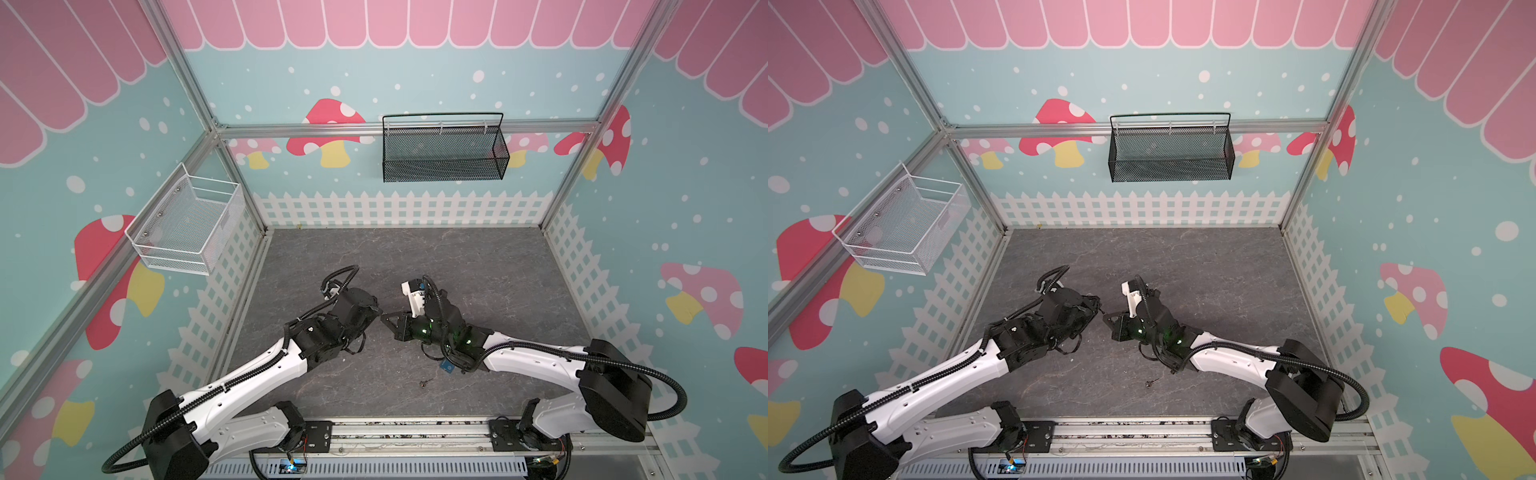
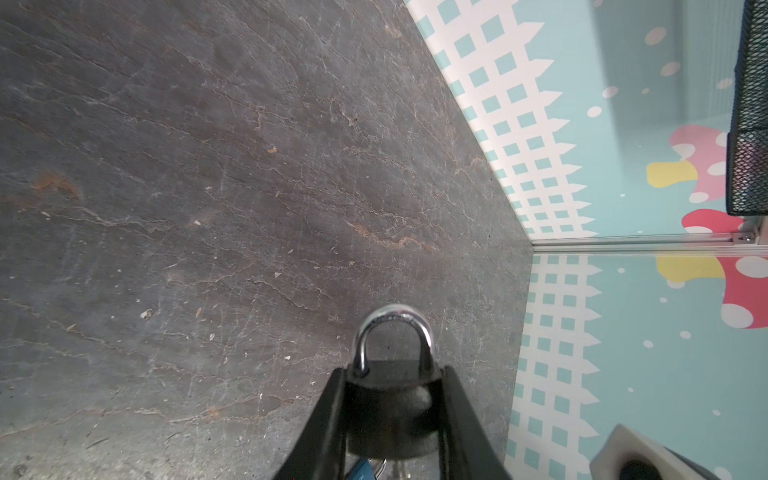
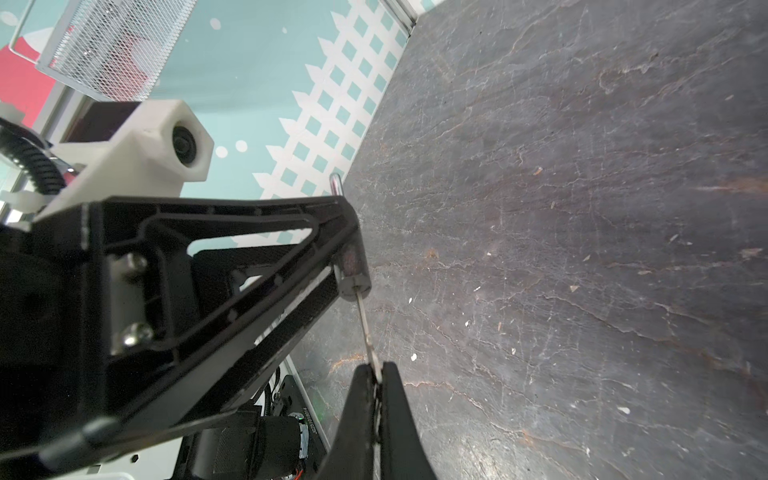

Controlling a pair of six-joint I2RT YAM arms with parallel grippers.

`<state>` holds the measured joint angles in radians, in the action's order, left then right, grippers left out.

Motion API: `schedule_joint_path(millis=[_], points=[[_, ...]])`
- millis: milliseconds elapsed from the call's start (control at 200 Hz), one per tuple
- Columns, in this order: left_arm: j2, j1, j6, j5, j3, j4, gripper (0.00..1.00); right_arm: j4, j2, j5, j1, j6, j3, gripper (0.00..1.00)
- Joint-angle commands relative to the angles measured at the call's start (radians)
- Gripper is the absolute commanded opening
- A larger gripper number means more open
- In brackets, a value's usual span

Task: Unlock with the key
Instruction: 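Push the key tip into the padlock keyhole with the right gripper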

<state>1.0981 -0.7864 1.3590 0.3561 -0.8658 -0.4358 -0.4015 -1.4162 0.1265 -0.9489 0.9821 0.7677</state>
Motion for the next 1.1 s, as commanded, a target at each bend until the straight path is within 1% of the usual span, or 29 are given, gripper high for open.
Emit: schedule_joint_path(millis=[0,125,320,375,535,555,710,855,915,990,1090], points=[[-0.007,-0.002,0.024,0.015,-0.002,-0.076,0.00,-0.150,0.024,-0.027,-0.013,-0.012,0.011,0.00],[-0.019,-0.002,0.062,0.010,-0.007,-0.065,0.00,-0.185,-0.003,-0.010,-0.036,0.001,0.013,0.00],[-0.063,-0.002,0.146,-0.026,0.029,-0.009,0.00,-0.211,-0.016,-0.049,-0.062,-0.009,0.018,0.00],[-0.082,-0.002,0.170,-0.031,0.047,0.014,0.00,-0.193,-0.021,-0.078,-0.065,-0.021,0.027,0.00],[-0.146,-0.002,0.244,-0.031,0.099,0.040,0.00,-0.118,-0.004,-0.207,-0.078,-0.067,0.035,0.00],[-0.152,-0.002,0.253,-0.057,0.104,0.043,0.00,-0.117,-0.002,-0.215,-0.081,-0.073,0.035,0.00],[-0.178,-0.002,0.296,-0.077,0.140,0.089,0.00,-0.077,0.005,-0.289,-0.117,-0.142,0.050,0.00],[-0.195,-0.002,0.298,-0.052,0.144,0.059,0.00,-0.013,0.023,-0.317,-0.130,-0.157,0.067,0.00],[-0.209,-0.002,0.313,-0.043,0.156,0.050,0.00,-0.012,0.036,-0.323,-0.131,-0.155,0.061,0.00],[-0.224,-0.002,0.345,-0.043,0.180,0.052,0.00,-0.007,0.039,-0.302,-0.129,-0.164,0.071,0.00],[-0.247,-0.002,0.377,-0.043,0.209,0.062,0.00,0.049,0.024,-0.259,-0.131,-0.180,0.124,0.00]])
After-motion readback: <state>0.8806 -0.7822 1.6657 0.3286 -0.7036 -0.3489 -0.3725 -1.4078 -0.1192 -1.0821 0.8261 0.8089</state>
